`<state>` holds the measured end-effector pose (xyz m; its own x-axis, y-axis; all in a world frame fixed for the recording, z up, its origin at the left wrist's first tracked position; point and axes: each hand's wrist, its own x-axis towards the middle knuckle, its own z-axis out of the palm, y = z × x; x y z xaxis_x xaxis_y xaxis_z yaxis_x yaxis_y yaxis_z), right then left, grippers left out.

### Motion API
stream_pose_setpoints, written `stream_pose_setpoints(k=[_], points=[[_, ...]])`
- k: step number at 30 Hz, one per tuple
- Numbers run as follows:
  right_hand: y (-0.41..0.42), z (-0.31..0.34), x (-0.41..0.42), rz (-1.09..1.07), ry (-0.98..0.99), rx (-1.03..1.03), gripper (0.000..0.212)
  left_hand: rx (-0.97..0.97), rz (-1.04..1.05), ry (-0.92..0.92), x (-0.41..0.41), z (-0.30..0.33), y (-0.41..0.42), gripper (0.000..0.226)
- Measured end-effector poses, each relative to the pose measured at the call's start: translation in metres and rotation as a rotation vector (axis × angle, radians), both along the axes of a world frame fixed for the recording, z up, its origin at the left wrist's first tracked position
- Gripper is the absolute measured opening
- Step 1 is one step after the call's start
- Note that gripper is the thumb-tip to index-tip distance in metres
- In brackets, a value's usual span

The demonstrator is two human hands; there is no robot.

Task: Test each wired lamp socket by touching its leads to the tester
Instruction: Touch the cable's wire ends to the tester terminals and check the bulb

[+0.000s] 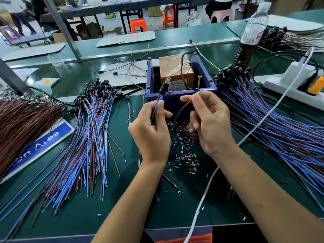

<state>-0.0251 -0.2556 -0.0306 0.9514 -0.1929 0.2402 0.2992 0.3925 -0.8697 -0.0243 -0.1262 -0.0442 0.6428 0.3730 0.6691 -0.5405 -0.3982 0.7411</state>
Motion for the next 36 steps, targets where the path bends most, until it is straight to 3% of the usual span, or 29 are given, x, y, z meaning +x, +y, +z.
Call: stream_pose_setpoints(k=[3, 8, 12, 21, 36], points=[[-0.008, -0.001, 0.003, -0.053, -0.004, 0.018, 0.014, -0.072, 0.021, 0.005, 0.002, 0.002, 0.001, 0.011], [-0.011, -0.008, 0.006, -0.35, -0.074, -0.251, 0.011, -0.157, -0.02, 0.071, 0.006, 0.001, 0.001, 0.01], [-0.014, -0.007, 0.009, -0.496, -0.086, -0.331, 0.013, -0.214, -0.099, 0.099, 0.01, 0.0, 0.0, 0.01], [-0.017, -0.01, 0.014, -0.524, -0.071, -0.442, 0.015, -0.179, -0.148, 0.089, 0.014, 0.0, -0.005, 0.012], [-0.016, -0.01, 0.012, -0.504, -0.079, -0.425, 0.015, -0.175, -0.144, 0.107, 0.012, 0.002, -0.005, 0.011]])
